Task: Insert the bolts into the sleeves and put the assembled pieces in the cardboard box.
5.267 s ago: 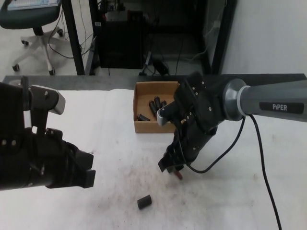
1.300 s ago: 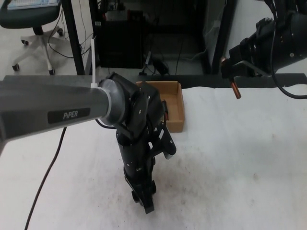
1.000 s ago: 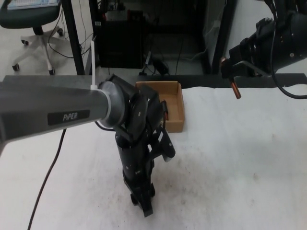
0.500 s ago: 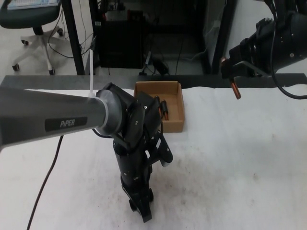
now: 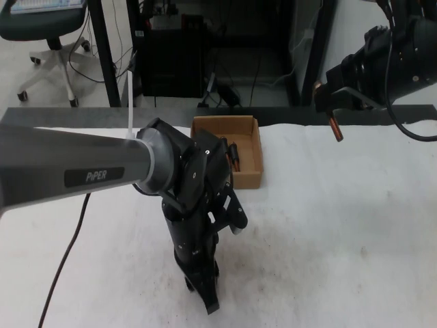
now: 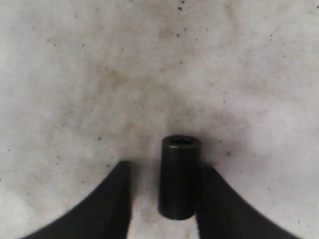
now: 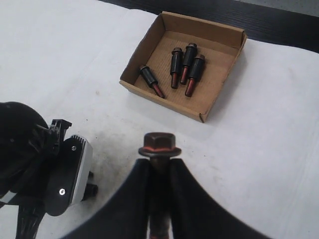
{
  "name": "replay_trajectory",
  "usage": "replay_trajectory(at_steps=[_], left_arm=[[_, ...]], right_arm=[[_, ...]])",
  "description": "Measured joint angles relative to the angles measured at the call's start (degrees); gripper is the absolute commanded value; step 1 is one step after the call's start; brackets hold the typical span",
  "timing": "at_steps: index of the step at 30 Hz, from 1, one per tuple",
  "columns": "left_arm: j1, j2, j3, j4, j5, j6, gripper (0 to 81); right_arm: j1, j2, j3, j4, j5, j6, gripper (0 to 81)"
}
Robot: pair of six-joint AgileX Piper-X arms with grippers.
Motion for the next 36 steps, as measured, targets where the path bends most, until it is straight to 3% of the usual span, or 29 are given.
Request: replay_trajectory(at_steps=[6, 13, 19, 23, 27, 30, 36], left_arm=[[0.0, 0.0, 0.0, -0.22, 0.57, -1.7, 0.7], [0.0, -2.82, 0.37, -1.87, 2.02, -14.82, 0.3], [0.0, -15.63, 0.53, -9.32, 3.14, -20.0, 0.3], [0.48, -26.77, 0.53, -17.26, 6.71, -24.78, 0.3], [1.68, -36.59, 0.53, -23.29, 11.39, -27.11, 0.3], [3.42, -42.73, 4.17, -26.18, 17.4, -27.96, 0.3], [5.14, -49.83, 17.32, -31.82, 22.85, -33.11, 0.3]], right_arm=[[0.0, 0.0, 0.0, 0.0, 0.0, 0.0, 0.8], [-1.32, 0.0, 0.46, 0.0, 0.0, 0.0, 0.8], [-5.13, -0.16, 1.37, 0.0, -0.18, 2.56, 0.8], [-7.32, -1.28, 1.49, -1.78, -5.71, 4.44, 0.8], [-7.84, -5.19, 2.98, -13.13, -16.63, 13.86, 0.8], [-7.35, -8.35, 5.22, -22.25, -18.61, 19.65, 0.8], [-2.91, -16.11, 13.71, -49.6, -19.59, 26.79, 0.8]])
